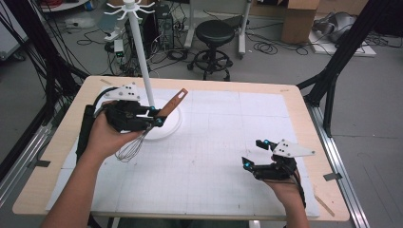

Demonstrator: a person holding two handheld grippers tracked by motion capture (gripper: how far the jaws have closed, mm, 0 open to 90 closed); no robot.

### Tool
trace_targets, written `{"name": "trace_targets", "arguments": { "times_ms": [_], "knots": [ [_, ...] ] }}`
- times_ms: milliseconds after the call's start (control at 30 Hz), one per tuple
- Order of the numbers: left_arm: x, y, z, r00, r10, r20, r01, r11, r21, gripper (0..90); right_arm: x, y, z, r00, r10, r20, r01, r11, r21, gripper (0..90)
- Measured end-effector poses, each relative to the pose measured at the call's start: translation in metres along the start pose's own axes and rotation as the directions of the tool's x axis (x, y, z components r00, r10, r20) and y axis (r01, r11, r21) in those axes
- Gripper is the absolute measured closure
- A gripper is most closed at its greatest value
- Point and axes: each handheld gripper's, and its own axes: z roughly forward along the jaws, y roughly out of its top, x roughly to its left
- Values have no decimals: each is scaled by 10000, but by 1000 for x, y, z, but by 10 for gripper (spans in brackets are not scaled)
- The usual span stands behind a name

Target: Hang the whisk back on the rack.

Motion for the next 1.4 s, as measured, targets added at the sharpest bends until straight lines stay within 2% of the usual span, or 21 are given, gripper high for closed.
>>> {"name": "trace_targets", "arguments": {
  "times_ms": [100,233,267,500,667,733,800,867,1033,1100,1233,1400],
  "knots": [
    [1,10,-11,9997,120,-217,-123,9998,-170,709,0,0,0,10000,5,-21,-5,10000,27,162],
    [3,18,-19,9993,198,-311,-209,9992,-351,709,1,0,0,10000,1,-25,-1,10000,-17,162],
    [4,23,-24,9991,226,-370,-246,9983,-538,709,1,0,-1,10000,23,-41,-22,10000,34,162],
    [10,35,-36,9987,136,-481,-186,9944,-1040,709,2,1,0,10000,16,-41,-15,10000,12,162],
    [17,40,-46,9987,27,-509,-92,9918,-1277,709,1,0,1,10000,-30,-63,30,10000,66,162],
    [19,41,-49,9991,38,-425,-92,9916,-1293,709,2,0,2,10000,-8,-80,8,9999,102,162],
    [25,44,-54,10000,-14,-81,3,9903,-1392,709,2,1,2,9999,-42,-93,42,10000,38,162],
    [26,45,-56,10000,-22,-69,12,9896,-1440,709,2,0,2,10000,0,-89,0,10000,70,162],
    [32,54,-70,9995,130,-287,-174,9875,-1568,709,2,0,2,10000,-33,-61,33,10000,93,162],
    [36,57,-80,9990,130,-419,-201,9843,-1755,709,2,0,2,10000,-31,-56,31,9999,101,162],
    [43,56,-90,9996,132,-233,-176,9794,-2013,709,2,0,2,10000,16,-63,-15,10000,81,162],
    [54,55,-97,9994,-53,-336,-17,9791,-2036,709,2,0,3,10000,-20,-65,21,9999,146,162]
  ]
}}
